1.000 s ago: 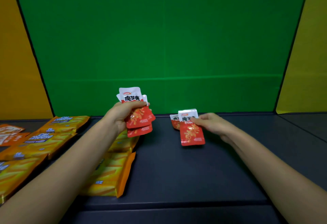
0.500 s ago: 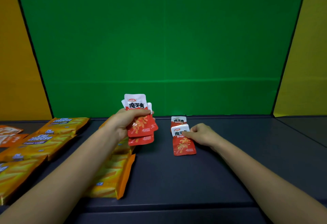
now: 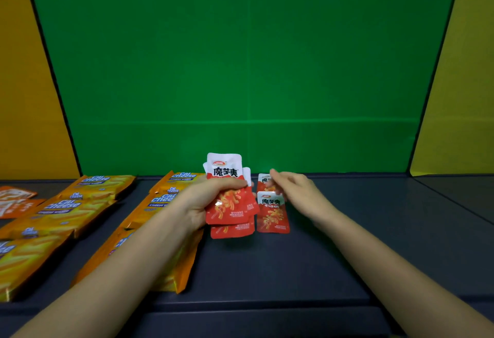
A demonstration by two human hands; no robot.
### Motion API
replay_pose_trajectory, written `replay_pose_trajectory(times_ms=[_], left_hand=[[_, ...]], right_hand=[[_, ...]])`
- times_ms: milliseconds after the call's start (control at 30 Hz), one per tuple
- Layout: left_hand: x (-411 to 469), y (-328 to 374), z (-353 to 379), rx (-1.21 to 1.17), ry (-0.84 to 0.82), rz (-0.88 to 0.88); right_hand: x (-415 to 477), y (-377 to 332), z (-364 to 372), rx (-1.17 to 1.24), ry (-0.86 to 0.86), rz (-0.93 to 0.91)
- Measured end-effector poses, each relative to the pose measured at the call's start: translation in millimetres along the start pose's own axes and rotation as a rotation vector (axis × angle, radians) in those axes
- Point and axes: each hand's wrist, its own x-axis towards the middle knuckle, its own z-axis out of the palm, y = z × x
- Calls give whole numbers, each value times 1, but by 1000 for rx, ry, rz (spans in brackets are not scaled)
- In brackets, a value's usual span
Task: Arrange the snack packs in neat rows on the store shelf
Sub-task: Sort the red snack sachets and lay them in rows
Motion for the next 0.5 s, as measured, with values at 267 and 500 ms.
replay_pose_trajectory(times_ms=[267, 500], left_hand=[[-23, -24, 16, -4, -50, -13], [-37, -26, 17, -13, 53, 83]], right_hand=[[-33, -18, 18, 308, -46, 11], [-26, -11, 7, 62, 144, -51]])
